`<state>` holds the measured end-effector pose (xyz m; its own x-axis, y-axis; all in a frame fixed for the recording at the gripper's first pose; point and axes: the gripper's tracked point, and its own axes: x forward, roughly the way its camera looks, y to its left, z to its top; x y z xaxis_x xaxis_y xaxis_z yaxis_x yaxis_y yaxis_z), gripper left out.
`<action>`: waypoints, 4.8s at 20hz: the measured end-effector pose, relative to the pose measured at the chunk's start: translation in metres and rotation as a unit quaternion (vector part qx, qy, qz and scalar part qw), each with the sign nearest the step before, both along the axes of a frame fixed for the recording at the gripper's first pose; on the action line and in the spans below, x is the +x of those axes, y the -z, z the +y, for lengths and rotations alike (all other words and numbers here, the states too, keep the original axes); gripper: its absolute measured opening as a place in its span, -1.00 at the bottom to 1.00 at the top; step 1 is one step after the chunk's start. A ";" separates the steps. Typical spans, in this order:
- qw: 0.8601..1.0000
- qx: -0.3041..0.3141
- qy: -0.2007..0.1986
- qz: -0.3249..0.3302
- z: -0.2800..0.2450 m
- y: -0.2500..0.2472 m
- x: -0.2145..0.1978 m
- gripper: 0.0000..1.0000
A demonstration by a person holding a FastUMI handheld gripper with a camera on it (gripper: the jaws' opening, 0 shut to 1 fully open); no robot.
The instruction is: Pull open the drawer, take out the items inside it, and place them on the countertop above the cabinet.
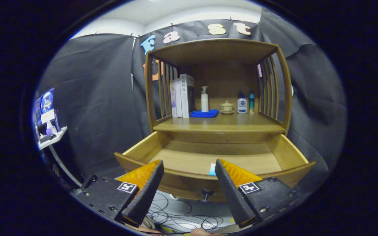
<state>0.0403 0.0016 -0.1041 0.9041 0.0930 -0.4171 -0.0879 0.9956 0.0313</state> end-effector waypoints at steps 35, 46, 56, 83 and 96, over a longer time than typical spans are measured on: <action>0.868 0.012 0.110 0.484 -0.046 0.145 0.076 0.88; 0.881 -0.007 0.150 0.449 -0.053 0.146 0.083 -0.02; 0.920 -0.001 0.126 0.372 -0.049 0.070 0.096 -0.15; 0.967 -0.018 0.145 0.211 -0.074 -0.031 0.243 -0.15; 0.964 -0.009 0.167 0.208 -0.079 -0.003 0.280 -0.16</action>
<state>0.3199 -0.0775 -0.1013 0.6372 -0.1851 -0.7482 0.2547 0.9668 -0.0223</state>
